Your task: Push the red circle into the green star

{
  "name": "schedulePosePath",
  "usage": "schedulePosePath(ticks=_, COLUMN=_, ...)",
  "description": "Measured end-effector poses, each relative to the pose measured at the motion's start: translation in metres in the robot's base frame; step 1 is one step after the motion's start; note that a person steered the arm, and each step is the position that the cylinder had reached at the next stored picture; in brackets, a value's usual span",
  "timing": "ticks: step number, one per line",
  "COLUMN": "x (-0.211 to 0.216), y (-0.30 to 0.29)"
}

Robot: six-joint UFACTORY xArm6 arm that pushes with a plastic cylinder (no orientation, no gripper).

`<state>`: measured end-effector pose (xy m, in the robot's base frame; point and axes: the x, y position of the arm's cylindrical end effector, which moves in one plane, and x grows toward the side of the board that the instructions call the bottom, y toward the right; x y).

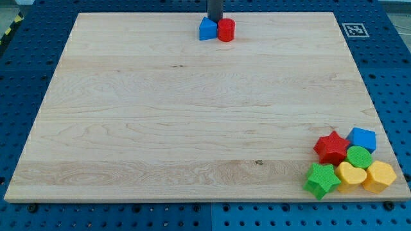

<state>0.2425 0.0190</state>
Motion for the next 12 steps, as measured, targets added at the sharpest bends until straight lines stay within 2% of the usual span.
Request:
schedulePosePath(ticks=2, x=0.014, y=0.040)
schedulePosePath(ticks=3, x=0.039, y=0.047)
schedulePosePath(ticks=5, x=0.058, y=0.103)
schedulePosePath(ticks=12, x=0.210, y=0.105)
